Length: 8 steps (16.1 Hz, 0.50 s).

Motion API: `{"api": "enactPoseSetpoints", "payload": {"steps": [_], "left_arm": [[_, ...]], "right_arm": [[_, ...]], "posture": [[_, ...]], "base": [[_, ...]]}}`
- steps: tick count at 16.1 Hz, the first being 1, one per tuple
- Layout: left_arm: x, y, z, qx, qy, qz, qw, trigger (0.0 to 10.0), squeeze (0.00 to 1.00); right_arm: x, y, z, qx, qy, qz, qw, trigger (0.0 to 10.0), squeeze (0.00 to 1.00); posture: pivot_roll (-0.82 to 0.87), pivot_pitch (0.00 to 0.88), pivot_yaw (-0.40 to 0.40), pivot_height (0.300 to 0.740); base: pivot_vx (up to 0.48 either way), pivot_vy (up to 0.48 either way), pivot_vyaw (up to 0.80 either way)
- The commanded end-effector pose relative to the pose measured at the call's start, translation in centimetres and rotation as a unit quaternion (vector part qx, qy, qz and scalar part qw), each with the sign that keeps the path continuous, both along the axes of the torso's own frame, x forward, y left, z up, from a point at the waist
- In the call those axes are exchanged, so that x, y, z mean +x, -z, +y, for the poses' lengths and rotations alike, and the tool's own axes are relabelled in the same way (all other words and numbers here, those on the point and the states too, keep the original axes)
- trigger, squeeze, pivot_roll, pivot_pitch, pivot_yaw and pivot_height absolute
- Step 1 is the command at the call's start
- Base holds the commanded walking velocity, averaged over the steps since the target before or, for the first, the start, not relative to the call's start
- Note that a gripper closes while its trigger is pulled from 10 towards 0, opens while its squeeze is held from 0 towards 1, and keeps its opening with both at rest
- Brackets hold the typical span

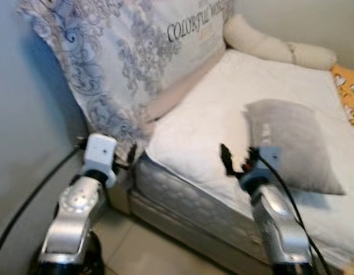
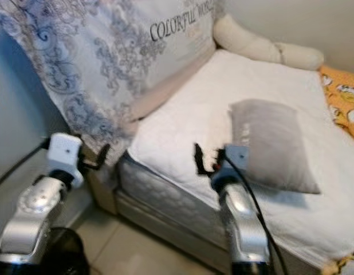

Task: Clean up the room

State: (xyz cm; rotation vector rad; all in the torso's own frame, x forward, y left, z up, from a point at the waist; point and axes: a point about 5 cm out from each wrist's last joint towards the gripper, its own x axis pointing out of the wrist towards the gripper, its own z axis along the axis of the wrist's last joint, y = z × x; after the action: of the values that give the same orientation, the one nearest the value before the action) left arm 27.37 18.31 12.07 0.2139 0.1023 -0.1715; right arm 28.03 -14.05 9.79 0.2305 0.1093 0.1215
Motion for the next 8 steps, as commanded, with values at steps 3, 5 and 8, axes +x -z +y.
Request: {"api": "enactPoseSetpoints", "payload": {"steps": [3, 5, 8], "left_arm": [[0.67, -0.46, 0.09, -0.009, -0.009, -0.002, 1.0, 10.0, 0.0], [1.02, -0.56, 0.21, -0.023, -0.022, -0.005, 0.999, 10.0, 0.0], [1.37, -1.0, 0.45, -0.022, -0.025, -0.015, 0.999, 10.0, 0.0]], "right_arm": [[0.37, 0.17, 0.19, -0.013, -0.006, 0.003, 1.0, 10.0, 0.0], [0.67, 0.2, 0.13, -0.019, -0.002, 0.006, 1.0, 10.0, 0.0], [0.86, 0.05, 0.12, -0.009, 0.004, 0.007, 1.0, 10.0, 0.0]], "posture": [[0.07, 0.0, -0.015, 0.74], [0.08, 0.0, -0.017, 0.74], [0.07, 0.0, -0.016, 0.74]], "base": [[0.0, -0.217, 0.0], [0.0, 0.0, 0.0], [0.0, 0.0, -0.17]]}}
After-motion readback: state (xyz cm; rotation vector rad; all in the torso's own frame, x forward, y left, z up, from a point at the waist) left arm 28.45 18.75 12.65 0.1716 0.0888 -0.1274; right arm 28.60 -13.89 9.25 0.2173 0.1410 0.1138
